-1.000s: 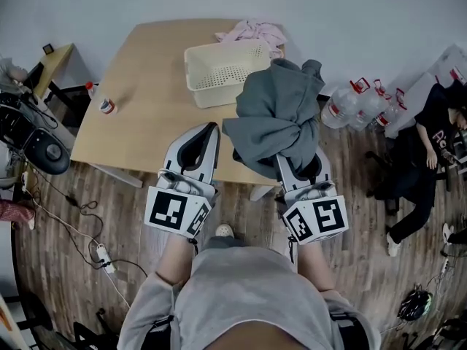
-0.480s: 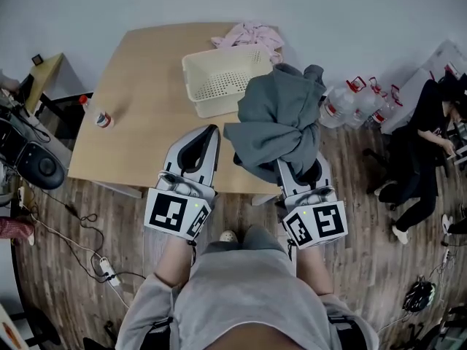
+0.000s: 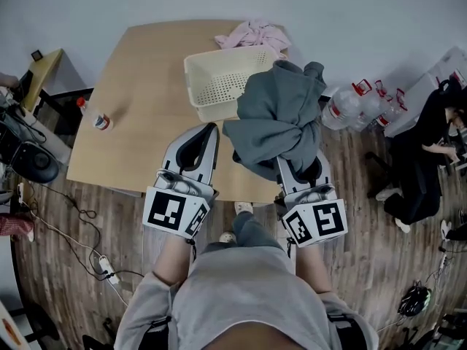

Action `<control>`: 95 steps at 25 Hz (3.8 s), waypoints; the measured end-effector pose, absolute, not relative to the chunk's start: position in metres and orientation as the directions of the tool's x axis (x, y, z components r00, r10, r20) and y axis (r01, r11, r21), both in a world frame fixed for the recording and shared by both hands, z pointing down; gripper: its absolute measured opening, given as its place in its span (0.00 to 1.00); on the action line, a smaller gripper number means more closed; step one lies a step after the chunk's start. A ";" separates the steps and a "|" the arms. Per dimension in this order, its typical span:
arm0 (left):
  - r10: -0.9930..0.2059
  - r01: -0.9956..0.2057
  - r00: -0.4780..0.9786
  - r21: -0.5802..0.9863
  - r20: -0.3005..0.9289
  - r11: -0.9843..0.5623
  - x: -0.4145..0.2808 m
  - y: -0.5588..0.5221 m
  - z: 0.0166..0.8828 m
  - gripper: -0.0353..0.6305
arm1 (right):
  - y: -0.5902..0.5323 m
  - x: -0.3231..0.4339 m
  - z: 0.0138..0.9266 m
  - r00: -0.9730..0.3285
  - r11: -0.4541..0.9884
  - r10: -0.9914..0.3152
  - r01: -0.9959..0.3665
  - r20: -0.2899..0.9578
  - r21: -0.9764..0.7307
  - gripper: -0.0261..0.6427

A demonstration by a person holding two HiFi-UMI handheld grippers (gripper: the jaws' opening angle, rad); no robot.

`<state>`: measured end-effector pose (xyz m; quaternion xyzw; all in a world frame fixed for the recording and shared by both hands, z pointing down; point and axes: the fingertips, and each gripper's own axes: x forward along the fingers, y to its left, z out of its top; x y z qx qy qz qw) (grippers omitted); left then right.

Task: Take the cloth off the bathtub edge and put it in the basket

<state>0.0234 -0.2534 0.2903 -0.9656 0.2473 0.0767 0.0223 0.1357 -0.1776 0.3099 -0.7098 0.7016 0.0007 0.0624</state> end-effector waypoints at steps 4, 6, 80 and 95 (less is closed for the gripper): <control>-0.484 -0.490 0.861 -0.004 -0.160 -0.872 0.031 -0.276 0.289 0.05 | -0.202 0.143 0.308 0.002 0.006 -0.996 -0.996 -0.087 -0.087 0.34; -0.491 -0.498 0.856 0.002 -0.162 -0.867 0.036 -0.289 0.288 0.05 | -0.215 0.149 0.307 -0.007 0.013 -0.996 -0.997 -0.083 -0.082 0.34; -0.801 -0.805 0.592 0.115 0.088 -0.582 0.026 -0.457 0.379 0.05 | -0.545 0.175 0.534 -0.411 0.606 -0.524 -0.795 0.746 -0.012 0.34; -0.816 -0.822 0.567 0.125 0.110 -0.555 0.008 -0.461 0.389 0.05 | -0.543 0.167 0.589 -0.244 0.769 -0.357 -0.625 0.902 0.135 0.35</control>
